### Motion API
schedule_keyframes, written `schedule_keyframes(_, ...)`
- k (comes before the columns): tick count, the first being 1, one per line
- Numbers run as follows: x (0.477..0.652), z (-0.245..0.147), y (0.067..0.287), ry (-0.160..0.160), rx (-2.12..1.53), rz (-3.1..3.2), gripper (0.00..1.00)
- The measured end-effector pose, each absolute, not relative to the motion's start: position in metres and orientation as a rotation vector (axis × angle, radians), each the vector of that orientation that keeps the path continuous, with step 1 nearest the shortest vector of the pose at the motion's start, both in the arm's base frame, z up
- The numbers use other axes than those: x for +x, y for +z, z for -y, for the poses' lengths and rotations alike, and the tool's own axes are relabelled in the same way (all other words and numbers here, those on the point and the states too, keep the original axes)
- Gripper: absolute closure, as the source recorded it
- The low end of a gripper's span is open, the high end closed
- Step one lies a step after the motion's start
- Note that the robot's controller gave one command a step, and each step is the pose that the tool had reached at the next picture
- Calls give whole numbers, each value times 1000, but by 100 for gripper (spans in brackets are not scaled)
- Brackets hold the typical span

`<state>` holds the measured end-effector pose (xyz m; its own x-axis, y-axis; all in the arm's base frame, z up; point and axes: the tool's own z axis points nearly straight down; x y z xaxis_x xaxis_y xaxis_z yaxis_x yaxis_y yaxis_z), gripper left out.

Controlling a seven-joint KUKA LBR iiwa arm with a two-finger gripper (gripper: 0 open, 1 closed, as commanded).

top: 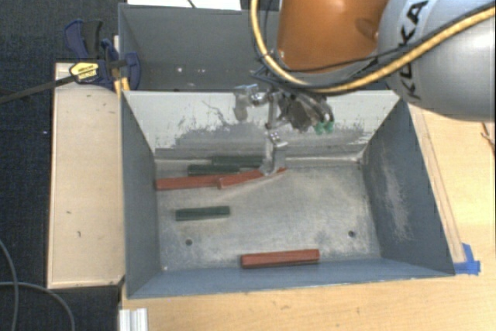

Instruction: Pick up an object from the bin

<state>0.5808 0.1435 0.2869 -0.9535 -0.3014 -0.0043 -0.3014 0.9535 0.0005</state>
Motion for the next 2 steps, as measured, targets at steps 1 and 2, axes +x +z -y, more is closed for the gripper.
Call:
schedule_keyframes(1,553,-163,155,1,-380,-3125,0)
schedule_keyframes(2,552,-174,66,1,-232,-3137,0)
